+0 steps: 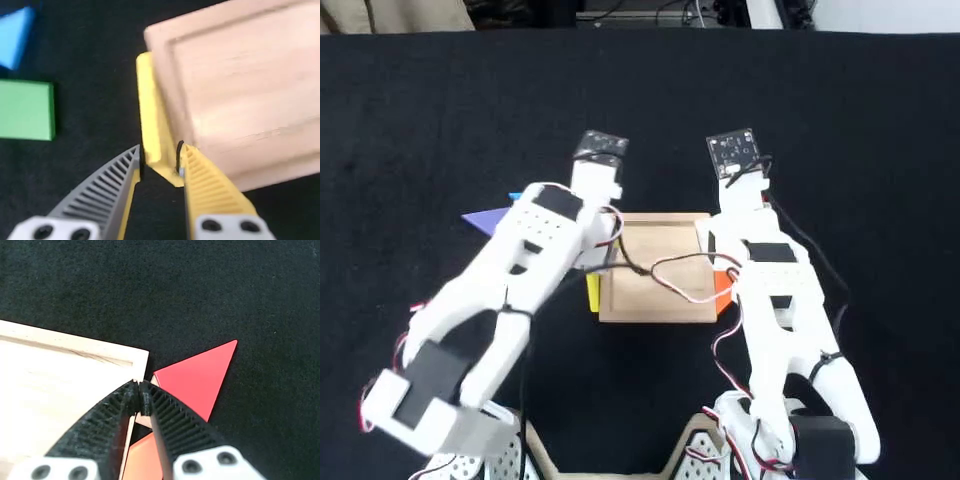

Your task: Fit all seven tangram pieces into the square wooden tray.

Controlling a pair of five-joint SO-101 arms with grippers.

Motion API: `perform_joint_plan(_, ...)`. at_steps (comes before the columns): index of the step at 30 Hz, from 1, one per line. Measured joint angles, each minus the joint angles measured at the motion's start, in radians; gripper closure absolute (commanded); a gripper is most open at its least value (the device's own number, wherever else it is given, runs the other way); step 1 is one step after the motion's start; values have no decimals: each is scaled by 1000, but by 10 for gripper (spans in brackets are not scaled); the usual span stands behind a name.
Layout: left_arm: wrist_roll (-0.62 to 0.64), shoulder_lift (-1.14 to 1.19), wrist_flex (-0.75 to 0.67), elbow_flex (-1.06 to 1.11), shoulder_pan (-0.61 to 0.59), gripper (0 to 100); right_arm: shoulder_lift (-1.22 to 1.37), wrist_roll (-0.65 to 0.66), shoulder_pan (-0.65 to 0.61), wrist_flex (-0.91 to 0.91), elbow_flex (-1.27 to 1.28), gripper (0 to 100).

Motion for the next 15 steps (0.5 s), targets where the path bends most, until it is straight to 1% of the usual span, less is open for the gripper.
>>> perform_joint_plan(3, 2, -97, -3, 29, 44, 866, 0, 0, 0, 0, 0, 986)
perform_joint_plan(6, -2, -161, -37, 83, 106, 866, 0, 0, 0, 0, 0, 986)
perform_joint_plan(8, -2, -184, -69, 112, 126, 866, 0, 0, 0, 0, 0, 986)
perform_joint_plan(12, -2, -198, -124, 164, 127, 866, 0, 0, 0, 0, 0, 986)
perform_joint_plan(15, -2, -224, -100, 169, 110, 863, 0, 0, 0, 0, 0, 986)
